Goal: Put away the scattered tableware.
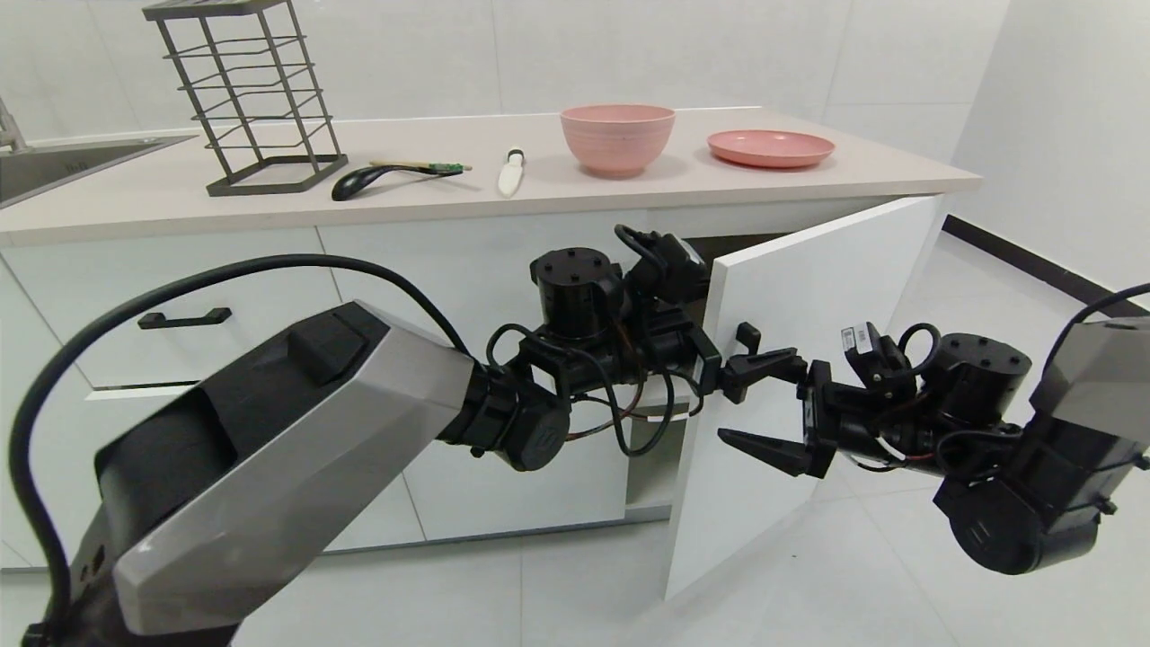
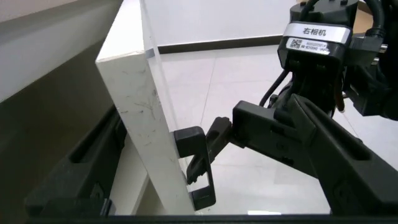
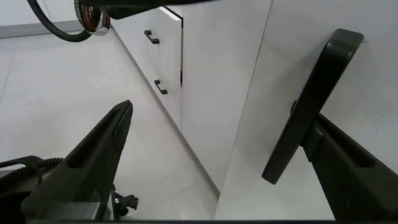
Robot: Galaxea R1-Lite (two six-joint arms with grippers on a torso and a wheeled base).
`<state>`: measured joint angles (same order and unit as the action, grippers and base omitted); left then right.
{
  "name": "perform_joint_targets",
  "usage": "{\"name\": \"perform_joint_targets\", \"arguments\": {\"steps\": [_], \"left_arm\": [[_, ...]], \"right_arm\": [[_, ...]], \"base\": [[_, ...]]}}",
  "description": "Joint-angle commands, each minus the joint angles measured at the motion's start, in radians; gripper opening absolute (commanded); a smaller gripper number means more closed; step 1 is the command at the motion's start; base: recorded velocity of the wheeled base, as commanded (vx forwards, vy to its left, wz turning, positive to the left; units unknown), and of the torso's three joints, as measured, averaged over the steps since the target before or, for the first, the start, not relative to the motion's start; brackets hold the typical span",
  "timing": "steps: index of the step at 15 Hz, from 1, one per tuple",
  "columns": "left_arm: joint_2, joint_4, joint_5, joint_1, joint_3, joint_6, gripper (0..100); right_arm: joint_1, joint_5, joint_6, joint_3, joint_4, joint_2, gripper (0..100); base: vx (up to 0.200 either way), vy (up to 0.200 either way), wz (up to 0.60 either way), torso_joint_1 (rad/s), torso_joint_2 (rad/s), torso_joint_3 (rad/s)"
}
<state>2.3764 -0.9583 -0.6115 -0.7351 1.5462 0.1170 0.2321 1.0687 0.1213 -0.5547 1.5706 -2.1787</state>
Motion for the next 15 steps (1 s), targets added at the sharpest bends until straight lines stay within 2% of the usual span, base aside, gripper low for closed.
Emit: {"name": "perform_joint_targets", "arguments": {"steps": [1,4,6,13,15], "left_arm": [[0.01,-0.007,-0.001,-0.018,0.003,0.001,100],[0.007,-0.02,0.009,-0.036,-0.005,0.006,100],[0.007,-0.033,0.018,-0.075,-0.006,0.003,100],[0.007,-0.031,0.022,-0.081,-0.018,0.001,100],[0.007,-0.039,0.027,-0.083,-0.04,0.001,100]], "right_arm": [[-0.013,0.004,0.006,-0.001,0.0,-0.024,100],[-0.063,0.004,0.006,-0.001,0.0,-0.023,100],[-0.125,0.004,0.008,-0.001,0.0,-0.023,100],[-0.197,0.004,0.015,0.013,0.0,-0.038,100],[-0.208,0.004,0.018,0.073,0.0,0.004,100]], "base": [[0.0,0.0,0.0,0.0,0.0,0.0],[0.0,0.0,0.0,0.0,0.0,0.0],[0.0,0.0,0.0,0.0,0.0,0.0],[0.0,0.0,0.0,0.0,0.0,0.0],[0.0,0.0,0.0,0.0,0.0,0.0]]}}
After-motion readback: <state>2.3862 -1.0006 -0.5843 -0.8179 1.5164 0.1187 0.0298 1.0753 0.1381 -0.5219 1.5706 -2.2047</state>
